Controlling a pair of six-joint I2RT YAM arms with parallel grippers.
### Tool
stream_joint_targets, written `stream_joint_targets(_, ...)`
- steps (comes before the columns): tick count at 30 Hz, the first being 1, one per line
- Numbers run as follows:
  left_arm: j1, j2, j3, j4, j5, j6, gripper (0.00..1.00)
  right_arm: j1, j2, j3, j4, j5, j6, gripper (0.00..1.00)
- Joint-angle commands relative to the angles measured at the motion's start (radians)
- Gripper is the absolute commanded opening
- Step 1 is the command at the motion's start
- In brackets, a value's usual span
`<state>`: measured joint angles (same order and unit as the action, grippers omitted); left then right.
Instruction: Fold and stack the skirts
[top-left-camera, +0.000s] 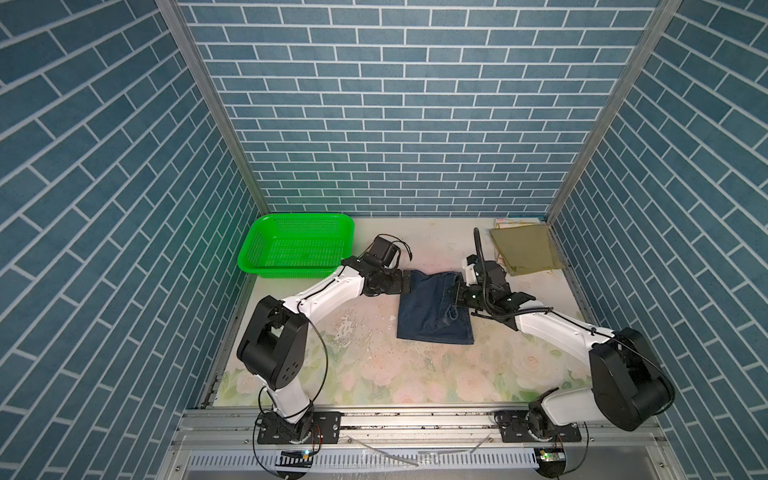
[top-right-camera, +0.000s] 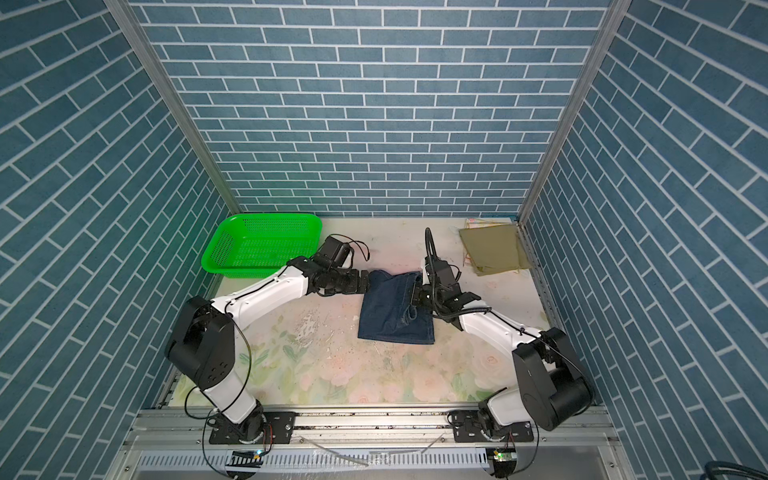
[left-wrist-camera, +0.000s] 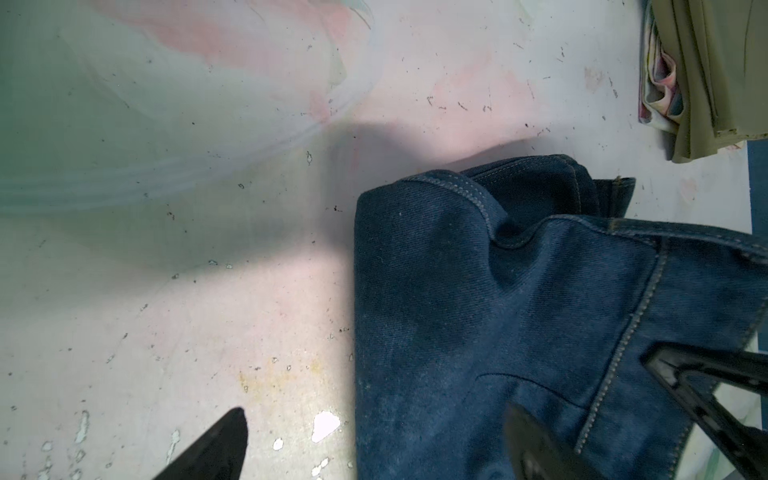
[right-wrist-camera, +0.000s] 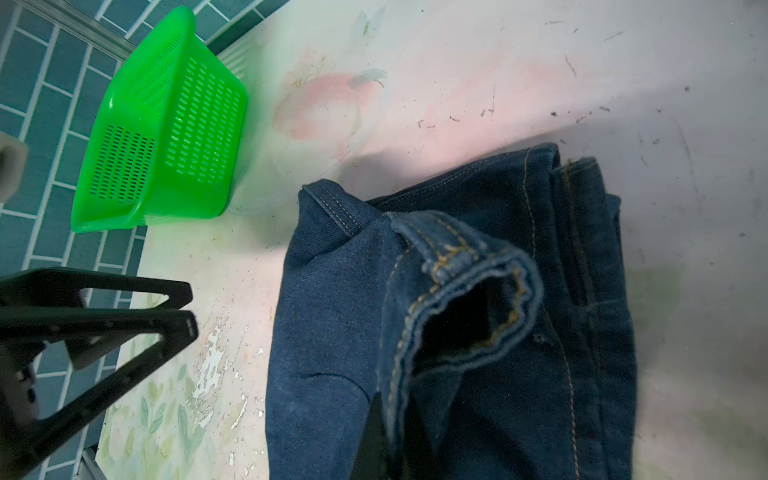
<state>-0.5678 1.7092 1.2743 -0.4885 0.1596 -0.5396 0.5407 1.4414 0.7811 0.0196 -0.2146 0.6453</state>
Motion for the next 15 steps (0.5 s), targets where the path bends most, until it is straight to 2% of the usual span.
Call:
stream_joint_targets(1, 0.006, -0.004, 0.007, -0.005, -0.002, 0.022, 0.97, -0.004, 0.048, 0.019, -0.010, -0.059, -0.029, 0.00)
stream_joint_targets(6, 0.005, 0.033, 0.042, -0.027, -0.021, 0.044, 0.97, -0.042, 0.117, 0.000, 0.018, -0.115, -0.058, 0.00)
stream_joint_targets(13, -0.003, 0.099, 0.085, -0.054, -0.066, 0.072, 0.97, -0.096, 0.091, -0.022, -0.080, -0.029, -0.152, 0.00)
stream_joint_targets(15, -0.005, 0.125, 0.094, -0.056, -0.066, 0.072, 0.97, -0.109, 0.079, -0.025, -0.107, -0.009, -0.178, 0.04)
